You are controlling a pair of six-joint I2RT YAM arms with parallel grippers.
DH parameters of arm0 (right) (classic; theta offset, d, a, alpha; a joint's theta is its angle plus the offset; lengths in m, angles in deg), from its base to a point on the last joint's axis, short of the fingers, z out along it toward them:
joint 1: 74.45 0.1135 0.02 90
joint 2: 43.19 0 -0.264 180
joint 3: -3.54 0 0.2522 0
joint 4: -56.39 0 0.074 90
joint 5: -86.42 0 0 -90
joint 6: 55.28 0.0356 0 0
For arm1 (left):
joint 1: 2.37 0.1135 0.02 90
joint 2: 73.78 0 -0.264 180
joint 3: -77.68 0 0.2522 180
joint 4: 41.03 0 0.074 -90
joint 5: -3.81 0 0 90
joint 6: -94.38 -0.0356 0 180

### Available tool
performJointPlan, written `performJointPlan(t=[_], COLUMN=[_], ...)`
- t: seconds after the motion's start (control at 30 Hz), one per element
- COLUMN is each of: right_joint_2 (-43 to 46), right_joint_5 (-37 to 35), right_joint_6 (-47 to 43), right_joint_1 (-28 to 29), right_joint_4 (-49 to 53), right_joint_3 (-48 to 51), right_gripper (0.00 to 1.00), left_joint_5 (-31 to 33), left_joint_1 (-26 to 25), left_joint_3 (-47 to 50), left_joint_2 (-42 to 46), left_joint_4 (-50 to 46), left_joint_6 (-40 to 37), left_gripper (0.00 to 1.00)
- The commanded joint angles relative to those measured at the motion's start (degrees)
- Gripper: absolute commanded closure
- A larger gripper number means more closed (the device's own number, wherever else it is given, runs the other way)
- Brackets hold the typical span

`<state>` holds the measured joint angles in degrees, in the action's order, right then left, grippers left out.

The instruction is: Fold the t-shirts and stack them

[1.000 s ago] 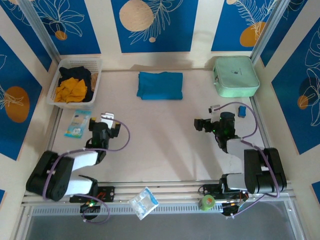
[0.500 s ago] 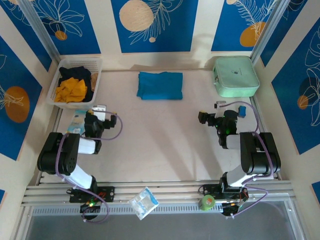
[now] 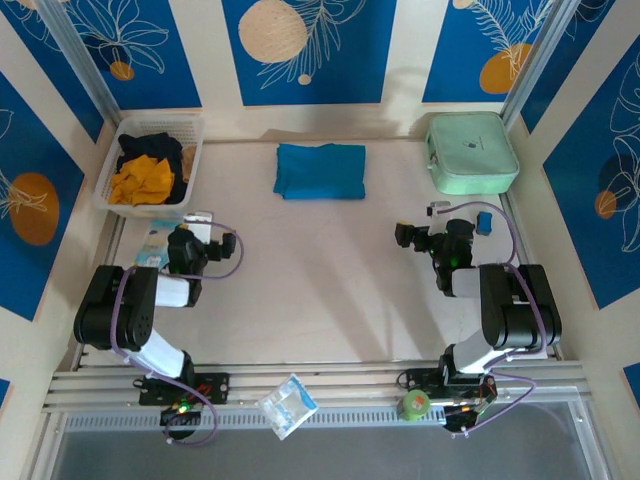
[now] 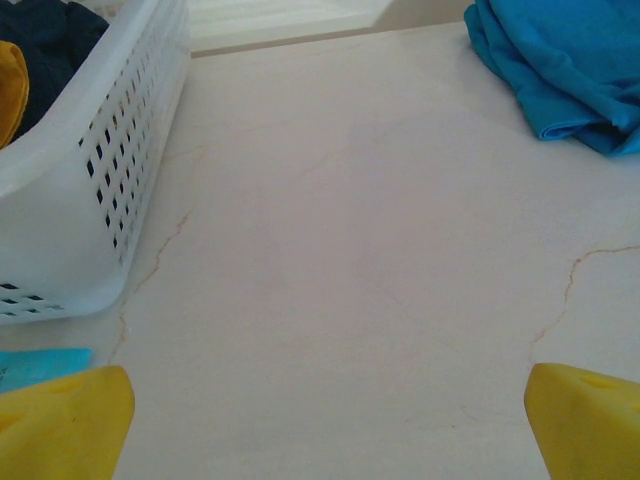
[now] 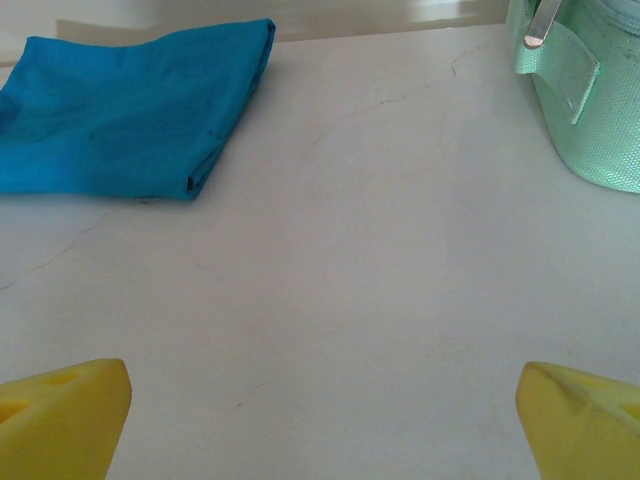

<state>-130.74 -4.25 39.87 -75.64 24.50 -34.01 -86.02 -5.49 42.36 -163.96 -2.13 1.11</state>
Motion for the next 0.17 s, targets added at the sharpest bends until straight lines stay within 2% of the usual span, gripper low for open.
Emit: performJointPlan(t=[0.0,0.13], right_joint_2=[0.27,0.27], right_joint_5=[-0.39,-0.43], right_joint_6=[0.65,0.64], right_joint_1=[0.22,0.22], right_joint_4=[-0.12,0.05], right_joint_3=[-0.38,-0.4], right_gripper=[0.01,0.01], left_joint_5=[-1.48,-1.47], left_joint_1=[0.39,0.39], left_joint_3=[-0.41,-0.05], left_joint_2=[0.61,0.7], left_joint_4=[-0.02,0.6], left_joint_6=[0.81,0.81], left_gripper=[0.01,0.01])
